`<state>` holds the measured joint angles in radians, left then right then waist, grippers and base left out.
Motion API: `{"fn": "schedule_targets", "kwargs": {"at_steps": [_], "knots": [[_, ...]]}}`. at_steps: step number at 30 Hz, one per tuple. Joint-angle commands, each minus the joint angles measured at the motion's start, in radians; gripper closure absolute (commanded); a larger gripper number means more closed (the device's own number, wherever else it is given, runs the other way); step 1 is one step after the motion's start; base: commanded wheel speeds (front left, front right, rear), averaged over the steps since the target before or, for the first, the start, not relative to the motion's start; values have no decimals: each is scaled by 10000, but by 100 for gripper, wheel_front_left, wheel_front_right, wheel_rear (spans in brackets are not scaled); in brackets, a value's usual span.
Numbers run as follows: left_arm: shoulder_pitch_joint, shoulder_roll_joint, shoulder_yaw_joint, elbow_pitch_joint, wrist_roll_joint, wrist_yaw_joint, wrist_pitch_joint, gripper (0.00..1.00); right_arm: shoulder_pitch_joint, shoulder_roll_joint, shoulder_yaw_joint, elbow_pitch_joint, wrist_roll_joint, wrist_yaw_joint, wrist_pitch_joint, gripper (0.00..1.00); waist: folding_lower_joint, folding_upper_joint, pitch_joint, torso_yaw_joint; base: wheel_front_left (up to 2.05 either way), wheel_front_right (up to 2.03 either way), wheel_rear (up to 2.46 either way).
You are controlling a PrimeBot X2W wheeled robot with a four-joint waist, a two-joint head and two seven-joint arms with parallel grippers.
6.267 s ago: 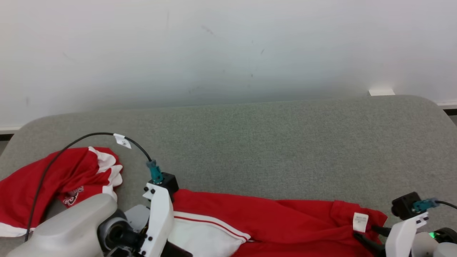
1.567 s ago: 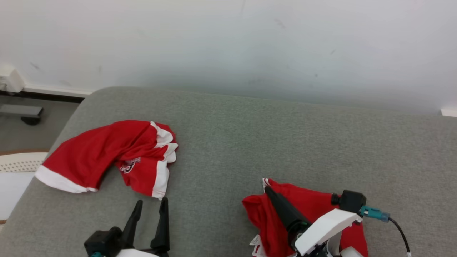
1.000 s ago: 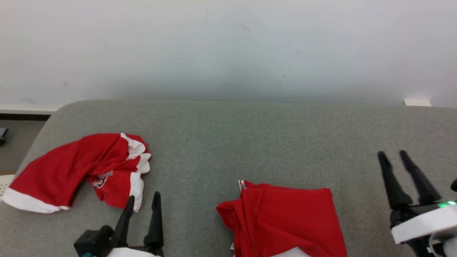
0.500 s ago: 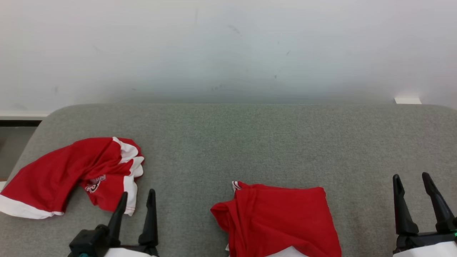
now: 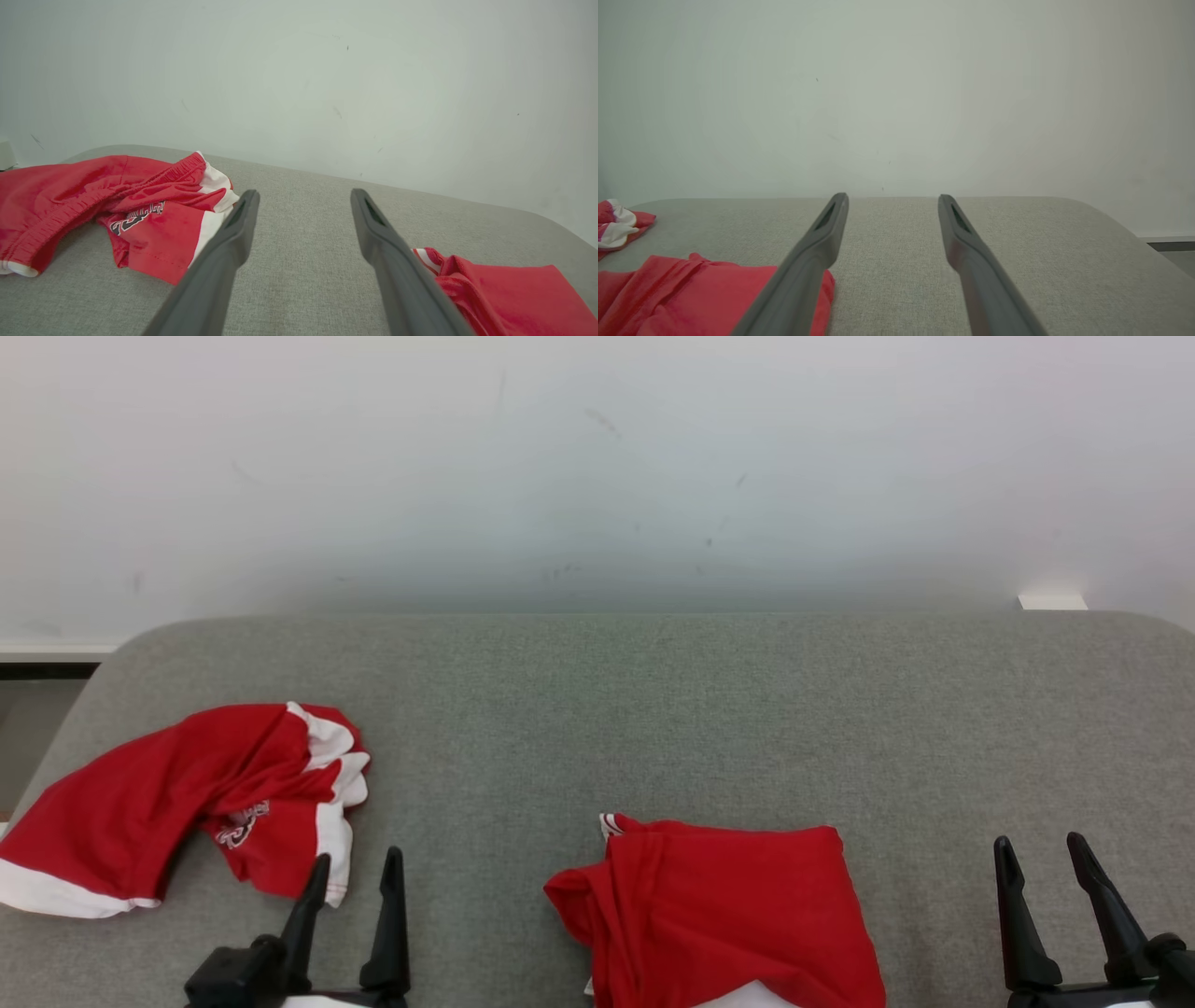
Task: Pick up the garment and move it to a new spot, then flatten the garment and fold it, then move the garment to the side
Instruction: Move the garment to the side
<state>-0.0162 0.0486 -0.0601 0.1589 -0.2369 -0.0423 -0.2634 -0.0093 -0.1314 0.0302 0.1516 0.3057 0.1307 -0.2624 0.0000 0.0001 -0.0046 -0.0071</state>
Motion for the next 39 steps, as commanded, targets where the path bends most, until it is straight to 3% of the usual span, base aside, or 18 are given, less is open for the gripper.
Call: {"fn": "schedule_targets", "kwargs": {"at_steps": [1,6,16,24,32,33,34,35,39], "knots": [[-10,39,-6,17,154,-26,-14,0,-12,-80,40,122,117,-4,-26,0,0,-1,-12,21,0,0,0],[-28,39,-100,5,39,-41,-14,0,-246,-92,375,511,339,-4,-25,0,0,-1,16,83,0,0,0],[-104,39,-231,-52,-118,-20,-15,0,-1692,-376,2540,3012,1413,-9,921,0,0,-1,64,513,0,0,0],[-43,39,-185,42,-201,3,-14,0,-2442,-354,2966,4745,1970,-15,1817,0,0,-1,160,1017,0,0,0],[-153,37,-172,39,-220,19,-14,0,-2538,-247,3395,6286,2933,-15,3418,2,0,-1,398,1428,0,0,0],[-159,39,-171,39,-220,18,-14,0,-2562,-269,3506,6309,3040,-15,3507,42,0,-1,415,1444,0,0,0],[-162,40,-168,40,-220,16,-14,0,-2592,-315,3578,6272,3125,-13,3456,75,0,-1,431,1456,0,0,0],[-172,39,-161,40,-223,16,-14,0,-2621,-331,3628,6223,3233,-15,3344,100,0,-1,445,1460,0,0,0],[-168,39,-110,16,-197,44,-14,0,-2959,-525,3759,5990,3521,-15,2922,100,0,-1,403,1358,0,0,0]]}}
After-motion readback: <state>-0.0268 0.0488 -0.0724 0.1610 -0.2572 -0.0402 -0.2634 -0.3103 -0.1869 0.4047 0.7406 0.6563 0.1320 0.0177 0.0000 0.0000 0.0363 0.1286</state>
